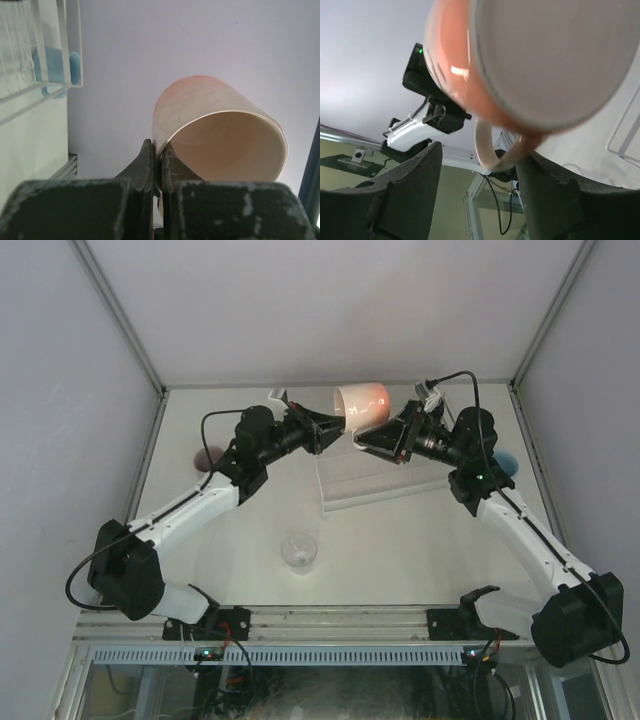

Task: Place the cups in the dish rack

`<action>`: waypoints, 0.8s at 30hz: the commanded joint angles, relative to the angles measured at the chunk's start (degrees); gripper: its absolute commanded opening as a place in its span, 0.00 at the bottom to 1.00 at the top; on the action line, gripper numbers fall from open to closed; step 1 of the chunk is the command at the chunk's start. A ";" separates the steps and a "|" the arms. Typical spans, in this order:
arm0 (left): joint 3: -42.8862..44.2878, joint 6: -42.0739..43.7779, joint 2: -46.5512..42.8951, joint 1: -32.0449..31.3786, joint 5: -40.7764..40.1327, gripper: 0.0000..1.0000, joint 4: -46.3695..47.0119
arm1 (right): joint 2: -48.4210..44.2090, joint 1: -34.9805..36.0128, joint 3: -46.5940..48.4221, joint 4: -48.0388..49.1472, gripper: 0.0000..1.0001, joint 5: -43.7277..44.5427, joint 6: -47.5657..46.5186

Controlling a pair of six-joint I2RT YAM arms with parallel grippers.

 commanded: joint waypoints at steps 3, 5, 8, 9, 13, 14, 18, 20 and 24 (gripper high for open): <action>-3.40 -6.98 -2.29 -2.10 -1.14 0.00 13.43 | 2.81 0.09 -1.10 13.88 0.60 1.58 7.50; -4.26 -7.09 -2.61 -2.23 -1.63 0.00 14.47 | 3.55 0.20 -1.63 16.70 0.59 1.93 9.93; -4.88 -7.54 -2.55 -2.32 -2.01 0.00 15.86 | 4.33 0.65 -1.86 18.12 0.53 2.64 11.44; -5.13 -7.90 -2.55 -2.34 -2.24 0.00 16.38 | 4.36 0.77 -1.92 18.15 0.50 3.06 11.44; -5.81 -8.61 -2.72 -2.41 -3.55 0.00 18.42 | 3.62 0.88 -2.19 17.09 0.29 5.43 11.27; -5.73 -8.63 -2.54 -2.42 -3.36 0.00 18.47 | 3.50 0.88 -2.27 16.88 0.26 5.88 11.09; -5.75 -8.64 -2.21 -2.47 -3.27 0.00 18.82 | 2.98 0.80 -2.34 14.83 0.11 7.66 10.24; -5.83 -8.00 -2.37 -2.45 -3.29 0.00 18.71 | 2.60 0.59 -2.30 13.50 0.00 8.54 9.65; -6.33 -5.25 -3.19 -2.43 -3.42 0.20 15.55 | 1.63 -0.28 -2.21 11.61 0.00 9.44 8.57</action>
